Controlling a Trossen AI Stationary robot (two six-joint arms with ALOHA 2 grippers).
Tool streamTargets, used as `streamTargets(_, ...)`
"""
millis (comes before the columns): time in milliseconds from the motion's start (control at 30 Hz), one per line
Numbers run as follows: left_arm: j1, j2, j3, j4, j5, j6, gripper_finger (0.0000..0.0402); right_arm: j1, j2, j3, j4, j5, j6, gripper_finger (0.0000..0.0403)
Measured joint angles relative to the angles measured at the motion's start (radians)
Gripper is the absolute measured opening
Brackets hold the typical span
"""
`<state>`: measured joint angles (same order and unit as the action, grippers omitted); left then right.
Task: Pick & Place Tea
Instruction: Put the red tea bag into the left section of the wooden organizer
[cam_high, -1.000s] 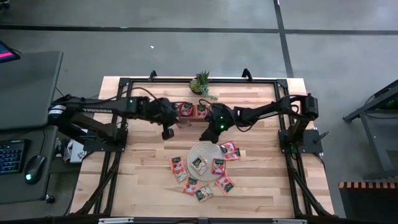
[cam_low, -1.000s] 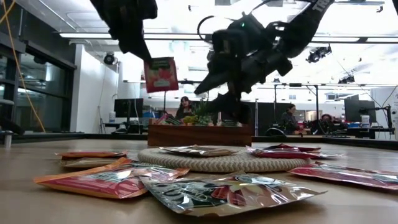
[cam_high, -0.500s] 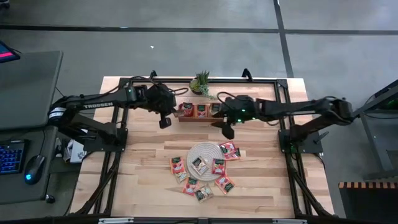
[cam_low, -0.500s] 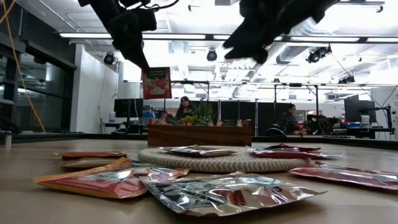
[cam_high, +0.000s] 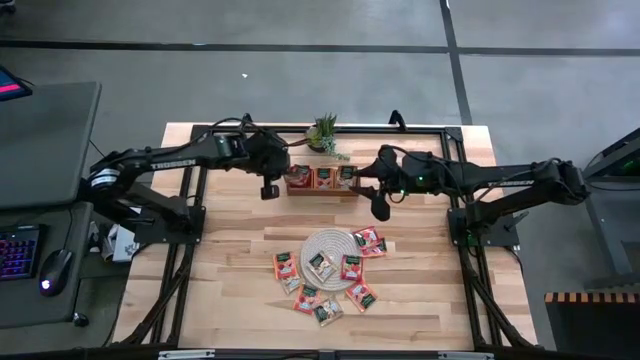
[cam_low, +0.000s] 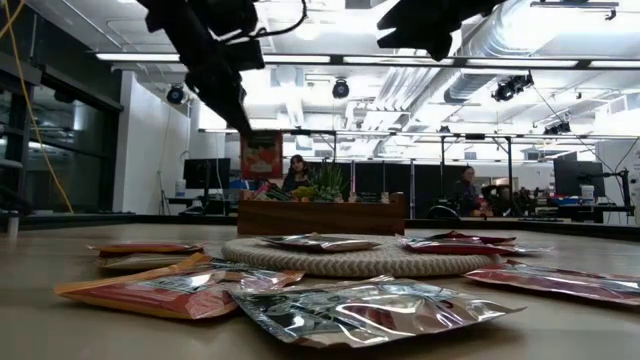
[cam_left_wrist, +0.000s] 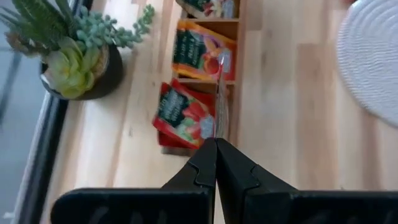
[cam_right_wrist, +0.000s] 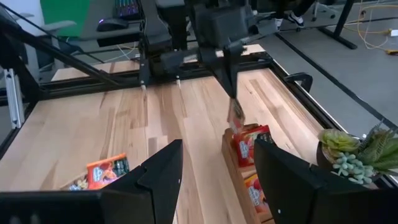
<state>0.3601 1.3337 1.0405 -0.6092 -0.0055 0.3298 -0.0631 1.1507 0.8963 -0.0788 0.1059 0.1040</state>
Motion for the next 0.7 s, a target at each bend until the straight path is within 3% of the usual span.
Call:
streamTargets(367,0.000,0.018,0.000,0.060,-0.013,0.048,0.0000,0.000,0.000,0.000,0.000,0.000,0.010,0.0193)
streamTargets(700,0.000,0.107,0.001,0.095,-0.036,0.073,0.0000,-0.001,0.000,0.000,0.001,0.016,0.010,0.0193)
